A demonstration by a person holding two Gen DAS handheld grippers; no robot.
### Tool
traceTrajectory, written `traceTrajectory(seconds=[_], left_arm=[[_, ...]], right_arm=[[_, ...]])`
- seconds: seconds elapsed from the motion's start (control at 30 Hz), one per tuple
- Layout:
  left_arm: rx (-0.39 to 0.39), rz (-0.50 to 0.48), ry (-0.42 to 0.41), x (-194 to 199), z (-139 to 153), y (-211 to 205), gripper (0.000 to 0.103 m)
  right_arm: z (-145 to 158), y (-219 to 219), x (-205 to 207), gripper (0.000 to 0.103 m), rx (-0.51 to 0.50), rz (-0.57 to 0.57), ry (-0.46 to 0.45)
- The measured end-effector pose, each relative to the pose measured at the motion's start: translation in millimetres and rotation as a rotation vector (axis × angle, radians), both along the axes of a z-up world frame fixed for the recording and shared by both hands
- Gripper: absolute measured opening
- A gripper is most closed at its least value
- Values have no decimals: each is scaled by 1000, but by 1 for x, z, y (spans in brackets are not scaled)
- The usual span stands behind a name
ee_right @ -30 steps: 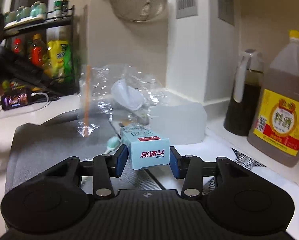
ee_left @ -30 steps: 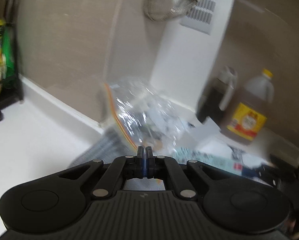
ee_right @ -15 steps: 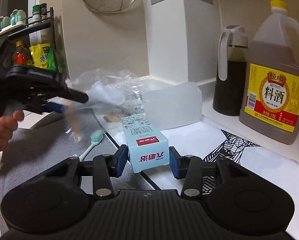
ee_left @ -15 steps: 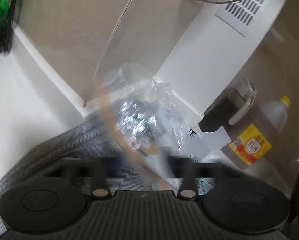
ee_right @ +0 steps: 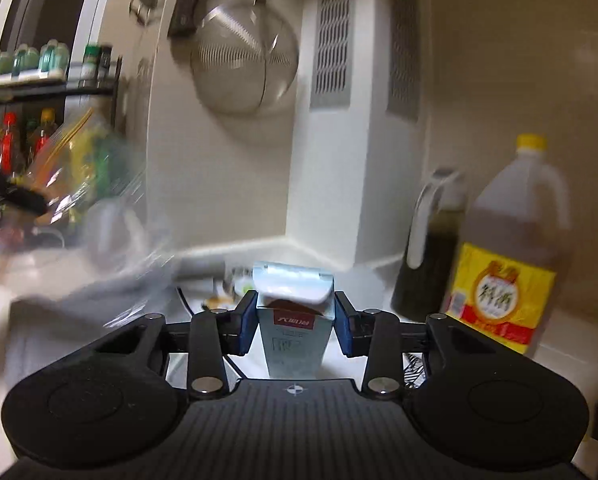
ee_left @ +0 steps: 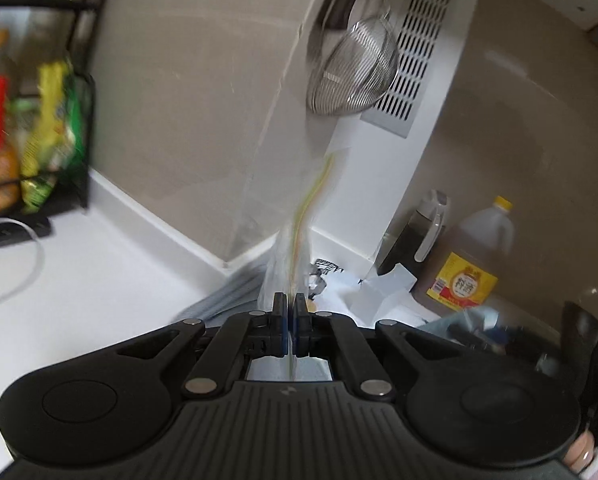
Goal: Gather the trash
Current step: 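Carry the zip bag and milk carton down toward the trash bin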
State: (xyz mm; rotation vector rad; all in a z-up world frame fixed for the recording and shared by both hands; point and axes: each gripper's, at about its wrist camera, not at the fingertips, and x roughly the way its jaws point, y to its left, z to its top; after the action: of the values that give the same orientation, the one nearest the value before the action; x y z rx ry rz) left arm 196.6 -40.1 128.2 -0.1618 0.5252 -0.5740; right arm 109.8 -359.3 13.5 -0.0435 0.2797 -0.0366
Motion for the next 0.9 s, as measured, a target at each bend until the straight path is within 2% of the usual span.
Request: traceTrajectory(seconds=[0.17, 0.33, 0.47, 0.57, 0.73, 0.9], left_arm=[[-7, -3, -14, -45, 9, 33, 1], [-47, -16, -5, -90, 17, 66, 1], [-91, -30, -11, -133, 25, 100, 1], [-94, -32, -9, -168, 24, 123, 1], [-57, -44, 37, -216, -2, 149, 1], [-30, -29, 131, -245, -48, 168, 1]], right_arm=[[18, 19, -25, 41, -51, -46, -17], [41, 39, -61, 41, -45, -69, -72], [68, 66, -101, 41, -66, -47, -153], [87, 91, -136, 41, -78, 17, -205], [98, 138, -188, 41, -90, 161, -205], [75, 182, -221, 41, -82, 291, -104]])
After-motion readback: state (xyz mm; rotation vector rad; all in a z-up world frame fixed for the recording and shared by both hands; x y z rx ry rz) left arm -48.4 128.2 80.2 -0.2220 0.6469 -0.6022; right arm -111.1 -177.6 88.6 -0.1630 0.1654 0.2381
